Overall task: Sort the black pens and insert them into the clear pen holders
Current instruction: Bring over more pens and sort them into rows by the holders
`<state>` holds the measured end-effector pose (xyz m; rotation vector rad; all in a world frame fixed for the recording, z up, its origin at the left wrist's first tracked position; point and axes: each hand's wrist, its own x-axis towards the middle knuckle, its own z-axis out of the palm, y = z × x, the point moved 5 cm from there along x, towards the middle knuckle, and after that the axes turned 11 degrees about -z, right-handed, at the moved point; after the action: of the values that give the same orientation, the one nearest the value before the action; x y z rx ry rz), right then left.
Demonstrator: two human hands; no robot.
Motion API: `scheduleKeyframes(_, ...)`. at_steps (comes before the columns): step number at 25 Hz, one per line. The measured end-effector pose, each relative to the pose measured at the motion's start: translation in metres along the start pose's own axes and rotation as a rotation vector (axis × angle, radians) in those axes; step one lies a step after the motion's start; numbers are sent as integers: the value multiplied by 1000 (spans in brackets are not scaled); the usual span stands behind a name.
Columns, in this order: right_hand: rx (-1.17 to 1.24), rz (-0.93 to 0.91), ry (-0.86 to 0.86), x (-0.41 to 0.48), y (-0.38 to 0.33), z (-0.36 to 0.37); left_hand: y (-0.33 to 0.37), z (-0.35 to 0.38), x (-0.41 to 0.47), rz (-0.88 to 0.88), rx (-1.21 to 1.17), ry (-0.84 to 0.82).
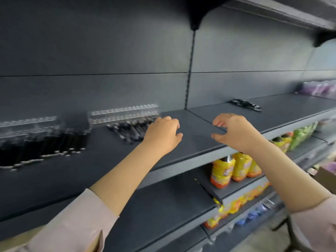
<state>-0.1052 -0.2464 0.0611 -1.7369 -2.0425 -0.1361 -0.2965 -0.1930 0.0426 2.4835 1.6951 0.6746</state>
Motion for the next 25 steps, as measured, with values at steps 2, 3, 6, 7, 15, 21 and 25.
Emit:
scheduleKeyframes(2,-18,53,3,-22,50,-15,49,22,7,43,-3,-35)
scheduleKeyframes(3,-28,75,2,-28,72,-21,68,30,12,64,6,-48)
scheduleKeyframes(6,-43,122,27,-31,130,-37,115,47,40,108,28,-51)
scheduleKeyframes(7,-40,136,39,-28,146,-41,127,52,52,115,25,-48)
scheduleKeyframes(15,-38,149,13,39,258,-34,174,121,164,118,65,-117)
scheduleKeyframes(21,-51,156,3,85,343,-13,193,165,229,64,35,-173)
scheduleKeyframes(25,-49,142,-91,122,403,-5,210,184,264,25,57,-199)
